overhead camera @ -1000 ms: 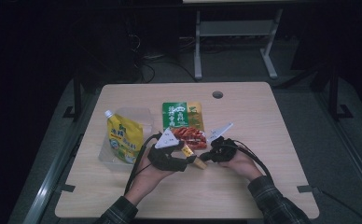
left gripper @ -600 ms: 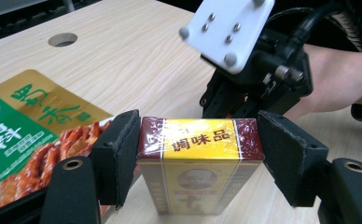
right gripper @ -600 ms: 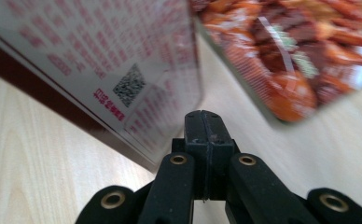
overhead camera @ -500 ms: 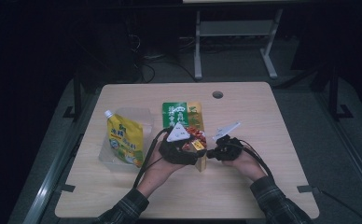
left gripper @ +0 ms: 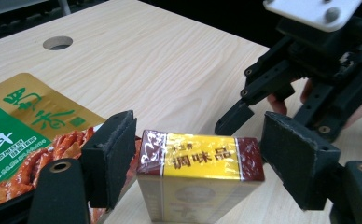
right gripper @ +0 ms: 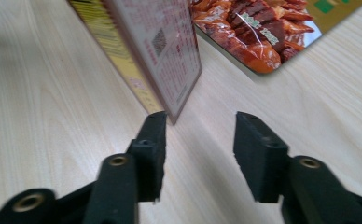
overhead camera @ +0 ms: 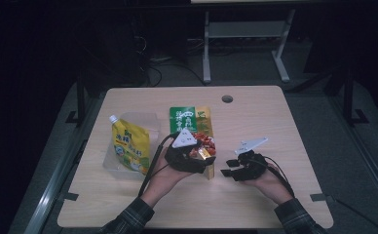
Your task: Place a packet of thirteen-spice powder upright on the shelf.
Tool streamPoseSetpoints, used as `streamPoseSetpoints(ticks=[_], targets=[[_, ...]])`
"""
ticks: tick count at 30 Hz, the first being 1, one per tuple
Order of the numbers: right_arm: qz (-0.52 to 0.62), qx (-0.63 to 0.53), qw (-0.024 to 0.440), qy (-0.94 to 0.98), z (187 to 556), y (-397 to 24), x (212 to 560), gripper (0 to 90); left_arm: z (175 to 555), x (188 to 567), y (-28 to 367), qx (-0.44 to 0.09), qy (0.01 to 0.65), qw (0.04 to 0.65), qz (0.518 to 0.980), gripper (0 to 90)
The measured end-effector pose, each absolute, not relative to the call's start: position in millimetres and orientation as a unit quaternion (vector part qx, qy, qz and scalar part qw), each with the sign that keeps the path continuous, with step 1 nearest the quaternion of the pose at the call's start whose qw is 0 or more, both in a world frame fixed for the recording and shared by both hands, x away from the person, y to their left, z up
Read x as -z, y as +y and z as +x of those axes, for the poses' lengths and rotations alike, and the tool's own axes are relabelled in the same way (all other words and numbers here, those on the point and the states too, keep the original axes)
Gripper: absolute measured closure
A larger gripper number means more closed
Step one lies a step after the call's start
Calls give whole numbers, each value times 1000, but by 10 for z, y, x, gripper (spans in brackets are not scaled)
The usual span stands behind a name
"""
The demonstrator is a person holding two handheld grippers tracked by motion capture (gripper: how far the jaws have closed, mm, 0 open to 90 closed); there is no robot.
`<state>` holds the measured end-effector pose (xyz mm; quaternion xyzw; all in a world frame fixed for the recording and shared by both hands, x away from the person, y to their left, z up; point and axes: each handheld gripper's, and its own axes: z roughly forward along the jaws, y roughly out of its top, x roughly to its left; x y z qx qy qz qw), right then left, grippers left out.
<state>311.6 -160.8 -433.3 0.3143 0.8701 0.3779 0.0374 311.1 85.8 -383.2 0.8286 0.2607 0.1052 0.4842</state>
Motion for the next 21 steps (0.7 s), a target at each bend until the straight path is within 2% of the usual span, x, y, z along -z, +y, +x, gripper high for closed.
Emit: streamPoseSetpoints(ticks=[9,15,21], targets=[[334,-385,38,859,2898,-1614,4337,367,3008,3748,1013,-105,258,486,828,195],[327,-396,53,857,2829,-1496,4303,311,2834,3802,1206,-98,265,472,835,179],[331,-411,65,847,2832,-1407,4272,294,2669,3956,1383,-89,272,459,841,179]])
